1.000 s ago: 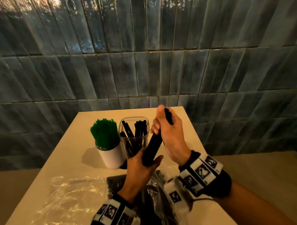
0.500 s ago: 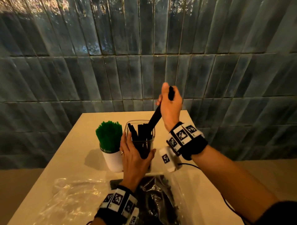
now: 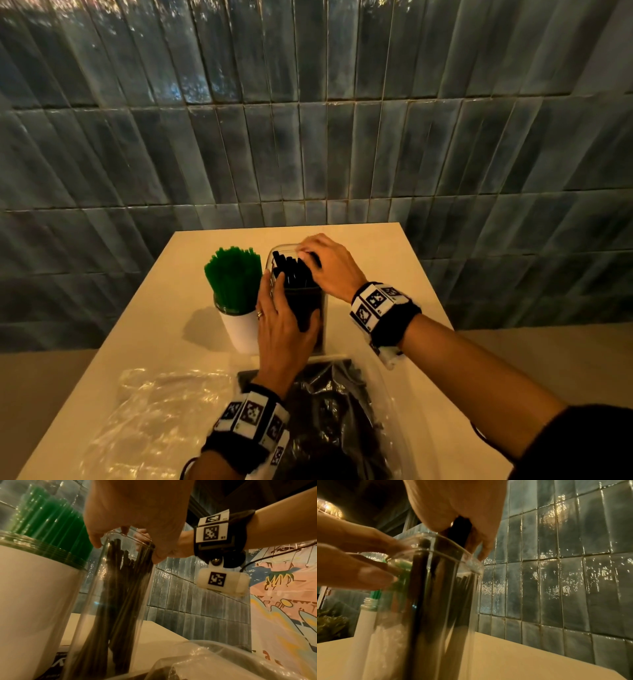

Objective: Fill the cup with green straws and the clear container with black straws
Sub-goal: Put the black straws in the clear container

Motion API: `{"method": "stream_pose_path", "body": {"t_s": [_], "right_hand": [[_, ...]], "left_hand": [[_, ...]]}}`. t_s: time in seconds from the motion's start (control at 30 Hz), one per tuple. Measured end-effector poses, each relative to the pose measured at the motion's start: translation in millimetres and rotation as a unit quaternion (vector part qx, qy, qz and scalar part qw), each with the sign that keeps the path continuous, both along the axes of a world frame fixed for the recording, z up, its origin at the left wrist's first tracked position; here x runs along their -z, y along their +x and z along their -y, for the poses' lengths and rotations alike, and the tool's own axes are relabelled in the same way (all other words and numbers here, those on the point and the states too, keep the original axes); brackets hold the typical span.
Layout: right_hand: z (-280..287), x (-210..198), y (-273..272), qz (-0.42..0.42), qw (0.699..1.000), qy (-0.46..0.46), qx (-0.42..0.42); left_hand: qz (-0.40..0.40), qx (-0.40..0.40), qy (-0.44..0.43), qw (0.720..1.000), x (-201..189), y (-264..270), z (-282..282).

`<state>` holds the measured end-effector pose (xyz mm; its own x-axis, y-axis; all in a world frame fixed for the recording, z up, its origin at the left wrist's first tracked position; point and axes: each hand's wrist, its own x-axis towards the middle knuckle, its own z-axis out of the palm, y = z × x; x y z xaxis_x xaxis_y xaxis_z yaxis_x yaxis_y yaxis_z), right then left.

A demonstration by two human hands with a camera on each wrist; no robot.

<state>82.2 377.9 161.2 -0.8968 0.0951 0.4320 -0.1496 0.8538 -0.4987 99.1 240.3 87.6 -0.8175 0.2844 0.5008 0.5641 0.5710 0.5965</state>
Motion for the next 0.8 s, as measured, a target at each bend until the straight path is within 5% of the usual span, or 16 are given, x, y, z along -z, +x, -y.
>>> {"method": "stream_pose_path", "body": {"t_s": [0.1, 0.4, 0.53, 0.63, 0.73, 0.8], "right_hand": [[-0.9, 1.7, 7.2, 0.135, 0.986, 0.100, -0.003], [-0.2, 0.2, 35.5, 0.191, 0.962, 0.194, -0.010], [-7.5, 13.1, 65.5, 0.033, 0.999, 0.030, 0.007], [-25.1, 54.3, 102.3, -0.033, 0.983, -0.144, 0.104], [-43.7, 101.3, 139.9, 0.115, 0.959, -0.162, 0.202], [-46.2, 123.7, 161.4, 0.247, 0.943, -0.130, 0.183]], "left_hand": [[-0.008, 0.002, -0.009, 1.000, 0.4, 0.2, 0.7], [0.003, 0.003, -0.030, 1.000, 0.6, -0.4, 1.7], [0.017, 0.023, -0.047, 0.998, 0.5, 3.3, 8.4], [-0.017, 0.029, -0.017, 0.999, 5.1, 17.9, 26.9], [-0.033, 0.087, -0.046, 0.995, 31.5, 42.5, 53.0], [0.016, 0.130, -0.141, 0.981, 57.1, 56.4, 69.4]]}}
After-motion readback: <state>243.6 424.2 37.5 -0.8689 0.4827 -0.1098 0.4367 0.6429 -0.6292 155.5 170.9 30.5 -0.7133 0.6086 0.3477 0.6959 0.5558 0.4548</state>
